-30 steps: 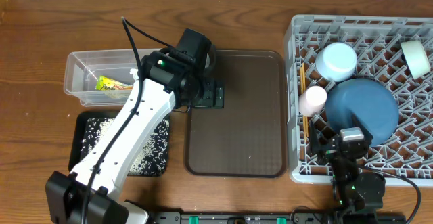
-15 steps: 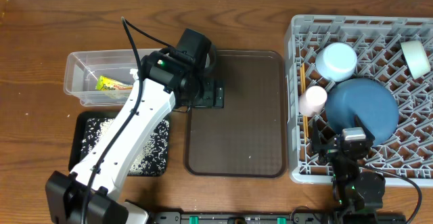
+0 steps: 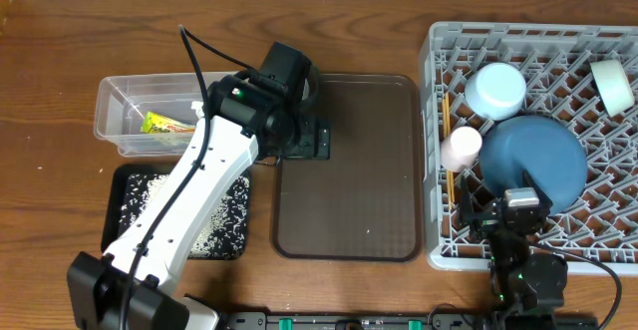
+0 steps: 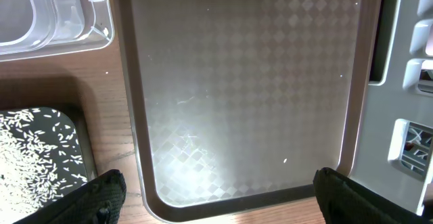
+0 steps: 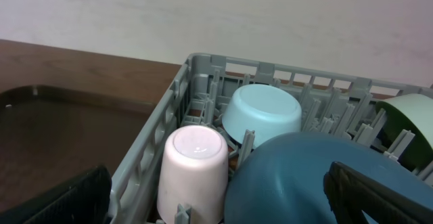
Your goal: Sort waste into correct bins and load items into the dishwasher rack
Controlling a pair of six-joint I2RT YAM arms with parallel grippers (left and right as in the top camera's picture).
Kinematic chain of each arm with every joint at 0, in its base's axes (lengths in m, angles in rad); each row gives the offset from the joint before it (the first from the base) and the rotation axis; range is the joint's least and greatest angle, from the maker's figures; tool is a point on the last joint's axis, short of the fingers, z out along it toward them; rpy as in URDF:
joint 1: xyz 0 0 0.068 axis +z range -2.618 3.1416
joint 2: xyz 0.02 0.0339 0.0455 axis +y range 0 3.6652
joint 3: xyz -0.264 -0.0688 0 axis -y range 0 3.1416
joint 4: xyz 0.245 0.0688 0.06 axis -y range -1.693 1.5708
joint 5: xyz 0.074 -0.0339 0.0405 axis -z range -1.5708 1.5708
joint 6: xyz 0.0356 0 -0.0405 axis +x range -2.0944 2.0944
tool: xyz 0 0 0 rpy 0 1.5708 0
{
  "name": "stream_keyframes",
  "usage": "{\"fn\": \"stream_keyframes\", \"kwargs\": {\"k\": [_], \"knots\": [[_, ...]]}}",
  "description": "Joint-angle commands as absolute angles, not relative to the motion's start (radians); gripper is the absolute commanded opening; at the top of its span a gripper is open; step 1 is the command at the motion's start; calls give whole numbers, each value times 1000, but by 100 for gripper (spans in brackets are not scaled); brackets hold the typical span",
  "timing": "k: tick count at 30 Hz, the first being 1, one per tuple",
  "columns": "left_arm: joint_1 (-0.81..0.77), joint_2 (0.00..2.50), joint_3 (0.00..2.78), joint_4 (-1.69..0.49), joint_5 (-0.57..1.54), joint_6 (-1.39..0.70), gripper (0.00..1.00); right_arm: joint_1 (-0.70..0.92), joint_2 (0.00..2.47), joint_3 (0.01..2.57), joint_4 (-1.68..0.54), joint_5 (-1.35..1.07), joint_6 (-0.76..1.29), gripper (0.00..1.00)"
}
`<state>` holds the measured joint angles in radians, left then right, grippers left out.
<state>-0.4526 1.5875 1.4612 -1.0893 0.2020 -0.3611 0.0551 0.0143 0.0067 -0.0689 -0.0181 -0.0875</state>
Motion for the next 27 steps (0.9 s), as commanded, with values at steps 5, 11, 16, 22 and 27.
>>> {"fn": "stream_keyframes", "kwargs": {"k": [5,11,16,22,27], "knots": [[-453,1574,1481,-1092,187,-348,92,66,5,6,-74,-5,-75,99],[-453,1574,1481,-1092,187,-348,92,66,5,6,-74,-5,-75,99],[-455,1568,1478,-1113,171,-329,92,66,5,6,-74,-5,-75,99],[-455,1505,1396,-1132,155,-329,92,66,5,6,-74,-5,-75,99],[-455,1381,1201,-1066,145,-330,92,66,5,6,-74,-5,-75,99]]}}
